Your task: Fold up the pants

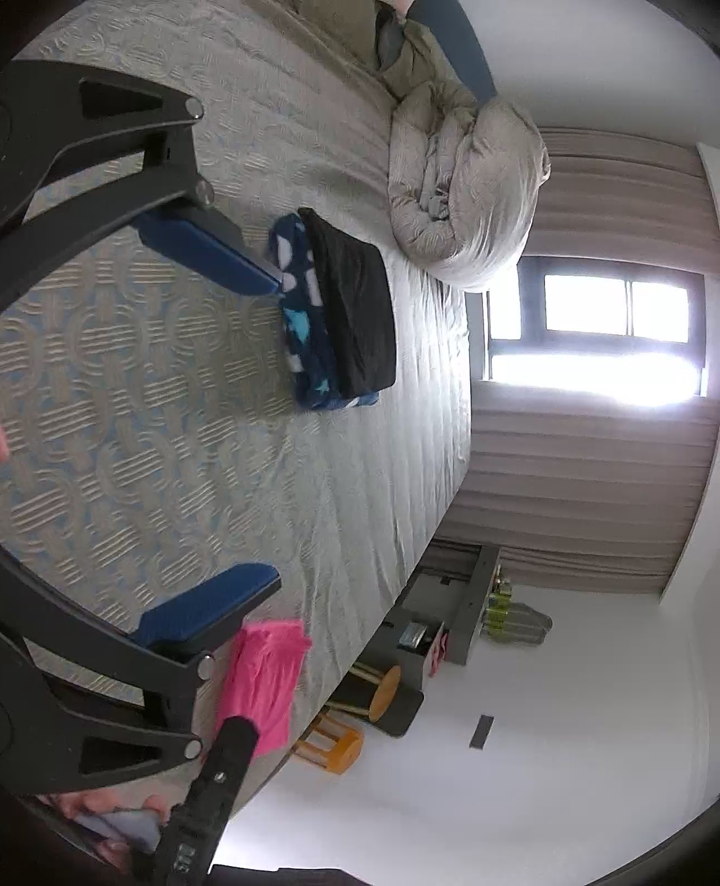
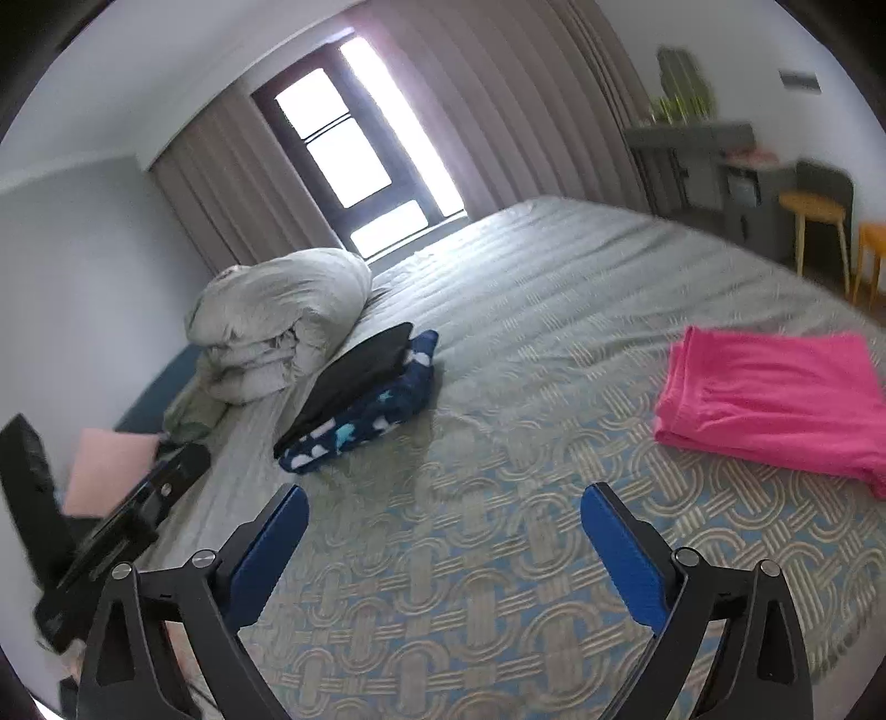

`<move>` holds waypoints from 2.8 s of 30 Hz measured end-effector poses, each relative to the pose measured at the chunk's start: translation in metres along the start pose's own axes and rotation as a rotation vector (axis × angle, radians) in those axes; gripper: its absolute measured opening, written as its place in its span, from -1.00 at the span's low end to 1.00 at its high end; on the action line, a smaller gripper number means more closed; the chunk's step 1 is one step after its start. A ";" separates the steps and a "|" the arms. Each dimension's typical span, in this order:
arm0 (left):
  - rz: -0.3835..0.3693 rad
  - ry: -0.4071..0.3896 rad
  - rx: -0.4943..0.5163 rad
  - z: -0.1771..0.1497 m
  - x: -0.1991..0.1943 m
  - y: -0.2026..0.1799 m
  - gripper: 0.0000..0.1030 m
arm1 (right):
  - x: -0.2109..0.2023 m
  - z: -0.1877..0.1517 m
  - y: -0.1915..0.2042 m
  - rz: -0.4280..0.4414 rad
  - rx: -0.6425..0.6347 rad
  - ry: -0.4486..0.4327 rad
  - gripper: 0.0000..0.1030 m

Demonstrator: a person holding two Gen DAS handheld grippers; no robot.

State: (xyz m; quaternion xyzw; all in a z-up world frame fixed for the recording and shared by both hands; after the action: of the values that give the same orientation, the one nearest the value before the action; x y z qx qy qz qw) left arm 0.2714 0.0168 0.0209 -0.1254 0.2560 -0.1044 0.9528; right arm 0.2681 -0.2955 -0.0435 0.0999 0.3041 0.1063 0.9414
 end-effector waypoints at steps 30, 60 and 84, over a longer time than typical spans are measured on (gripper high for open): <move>-0.413 0.205 0.121 -0.105 -0.046 -0.158 0.98 | -0.200 -0.099 -0.095 -0.520 0.148 -0.047 1.00; -0.383 0.229 0.112 -0.112 -0.049 -0.146 0.98 | -0.191 -0.101 -0.078 -0.509 0.121 -0.038 1.00; -0.343 0.236 0.128 -0.114 -0.046 -0.143 0.98 | -0.192 -0.107 -0.079 -0.508 0.137 -0.031 1.00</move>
State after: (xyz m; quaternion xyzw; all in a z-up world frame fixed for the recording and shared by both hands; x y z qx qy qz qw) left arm 0.1543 -0.1277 -0.0117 -0.0932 0.3335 -0.2949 0.8906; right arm 0.0637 -0.4076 -0.0425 0.0856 0.3114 -0.1560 0.9335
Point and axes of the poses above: each gripper's, at about its wrist camera, not at the fingertips, and x roughly the way its jaws point, y to its left, z to its top, the point moved 3 cm from there along x, roughly the way its jaws point, and after that the axes turned 12 degrees about -x, right-handed, at the moved point
